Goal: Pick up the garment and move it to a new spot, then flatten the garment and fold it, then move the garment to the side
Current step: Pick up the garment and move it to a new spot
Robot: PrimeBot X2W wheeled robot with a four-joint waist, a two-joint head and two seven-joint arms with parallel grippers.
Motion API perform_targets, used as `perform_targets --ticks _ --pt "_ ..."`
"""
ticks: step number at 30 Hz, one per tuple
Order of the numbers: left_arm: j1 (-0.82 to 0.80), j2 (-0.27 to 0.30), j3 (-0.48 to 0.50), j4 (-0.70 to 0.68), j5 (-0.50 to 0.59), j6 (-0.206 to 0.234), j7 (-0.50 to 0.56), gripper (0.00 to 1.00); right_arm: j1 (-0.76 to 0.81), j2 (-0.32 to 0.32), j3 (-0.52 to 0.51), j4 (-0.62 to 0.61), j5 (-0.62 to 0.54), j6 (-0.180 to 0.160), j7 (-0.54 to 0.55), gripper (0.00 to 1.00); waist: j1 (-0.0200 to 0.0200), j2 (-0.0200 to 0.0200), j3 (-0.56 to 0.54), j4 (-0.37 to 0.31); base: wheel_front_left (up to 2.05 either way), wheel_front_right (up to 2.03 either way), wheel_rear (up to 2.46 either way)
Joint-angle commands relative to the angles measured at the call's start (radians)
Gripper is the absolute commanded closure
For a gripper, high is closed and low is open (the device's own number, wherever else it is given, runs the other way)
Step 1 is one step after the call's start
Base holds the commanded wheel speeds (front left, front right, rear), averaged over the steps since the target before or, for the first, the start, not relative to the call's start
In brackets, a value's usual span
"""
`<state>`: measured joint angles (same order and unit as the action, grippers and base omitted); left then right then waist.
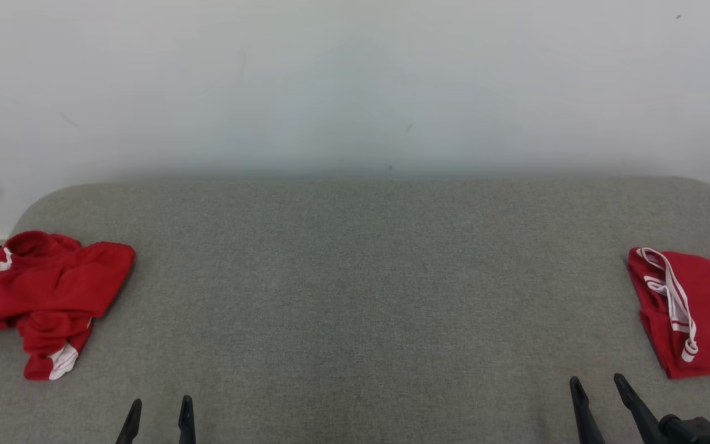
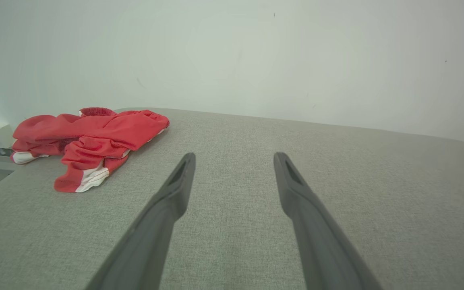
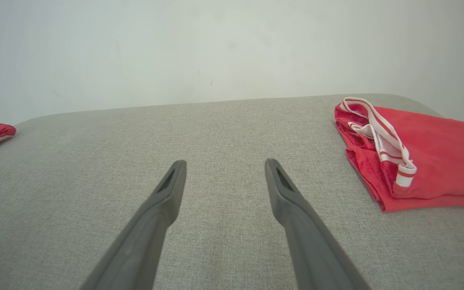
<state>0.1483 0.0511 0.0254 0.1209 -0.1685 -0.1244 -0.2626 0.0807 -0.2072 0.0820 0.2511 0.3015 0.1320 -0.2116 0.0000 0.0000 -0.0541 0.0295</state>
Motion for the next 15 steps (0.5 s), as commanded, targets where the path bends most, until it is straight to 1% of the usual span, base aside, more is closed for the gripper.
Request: perform_targets --ticks 1,3,10,11,15 --pt "-0.013 -0.001 -0.002 -0.002 0.007 -0.005 -0.003 0.00 0.007 0.005 -0.004 -0.004 -0.004 -0.002 -0.006 0.00 0.0000 0.0000 0.004 0.012 0.00 0.00 0.00" --pt "-0.019 -0.001 -0.004 -0.003 0.008 -0.006 -0.003 0.00 0.009 0.007 -0.003 -0.006 -0.006 -0.002 -0.006 0.00 0.0000 0.0000 0.006 0.025 0.00 0.00 0.00" --pt "-0.019 -0.001 0.013 -0.017 0.005 -0.004 -0.003 0.00 0.006 0.019 0.005 -0.022 -0.006 -0.002 -0.005 0.00 0.0000 0.0000 0.006 0.122 0.00 0.00 0.00" --pt "-0.019 -0.001 0.013 -0.017 0.005 -0.004 -0.003 0.00 0.006 0.019 0.005 -0.022 -0.006 -0.002 -0.005 0.00 0.0000 0.0000 0.006 0.122 0.00 0.00 0.00" --pt "-0.013 -0.001 0.035 -0.018 0.016 -0.005 -0.003 0.00 -0.008 0.027 0.021 -0.024 -0.010 -0.002 -0.008 0.00 0.0000 0.0000 0.004 0.194 0.00 0.00 0.00"
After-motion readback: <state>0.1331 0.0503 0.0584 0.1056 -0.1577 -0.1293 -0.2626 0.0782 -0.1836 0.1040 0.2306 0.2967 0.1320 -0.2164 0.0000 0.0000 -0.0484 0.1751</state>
